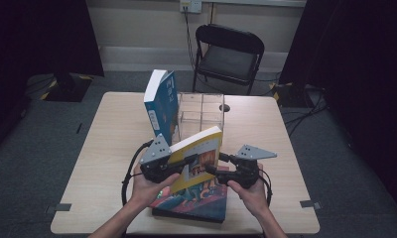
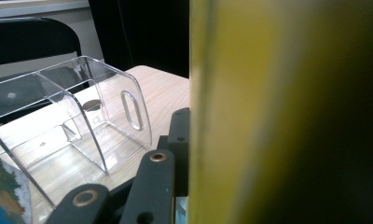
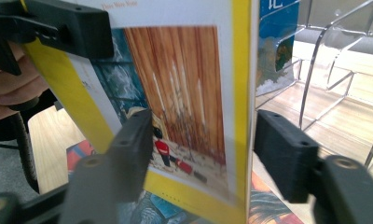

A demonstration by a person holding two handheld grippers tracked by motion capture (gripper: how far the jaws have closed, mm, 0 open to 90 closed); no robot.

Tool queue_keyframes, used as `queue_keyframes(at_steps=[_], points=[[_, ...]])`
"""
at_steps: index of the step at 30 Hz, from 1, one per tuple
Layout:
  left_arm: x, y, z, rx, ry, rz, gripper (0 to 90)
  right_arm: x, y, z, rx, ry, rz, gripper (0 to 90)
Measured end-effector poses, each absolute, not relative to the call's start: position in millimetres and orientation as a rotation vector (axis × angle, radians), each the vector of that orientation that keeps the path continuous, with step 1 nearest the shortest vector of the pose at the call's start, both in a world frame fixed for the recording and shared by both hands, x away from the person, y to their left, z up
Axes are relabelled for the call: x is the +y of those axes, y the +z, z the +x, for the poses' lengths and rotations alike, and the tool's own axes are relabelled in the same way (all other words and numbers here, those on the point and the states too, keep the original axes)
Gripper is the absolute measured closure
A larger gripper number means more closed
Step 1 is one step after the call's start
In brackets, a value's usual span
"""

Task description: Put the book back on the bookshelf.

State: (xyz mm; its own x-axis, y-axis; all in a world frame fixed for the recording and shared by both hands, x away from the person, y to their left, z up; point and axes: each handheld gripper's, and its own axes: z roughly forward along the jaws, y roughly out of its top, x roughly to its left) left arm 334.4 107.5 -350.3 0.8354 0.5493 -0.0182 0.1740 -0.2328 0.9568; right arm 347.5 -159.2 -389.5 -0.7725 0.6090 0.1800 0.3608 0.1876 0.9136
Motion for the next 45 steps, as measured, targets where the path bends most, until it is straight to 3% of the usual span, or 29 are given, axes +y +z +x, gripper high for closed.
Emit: queue_keyframes(at_steps=[8,28,45], points=[[109.6,-351.1,334.2,0.549,0.374,1.792,75.3,-177.6,-395.0,350.2,2.229,1.608,0.993,25.4],[129.4,-351.1,343.5,0.694,0.345,1.743,75.7,-267.1,-455.5,348.4,2.164,1.241,1.344,17.2],[151.4,-343.8,353.2,0.807,0.434,1.698,75.8,-272.3,-487.4,362.3,2.182,0.941,1.473,15.0]])
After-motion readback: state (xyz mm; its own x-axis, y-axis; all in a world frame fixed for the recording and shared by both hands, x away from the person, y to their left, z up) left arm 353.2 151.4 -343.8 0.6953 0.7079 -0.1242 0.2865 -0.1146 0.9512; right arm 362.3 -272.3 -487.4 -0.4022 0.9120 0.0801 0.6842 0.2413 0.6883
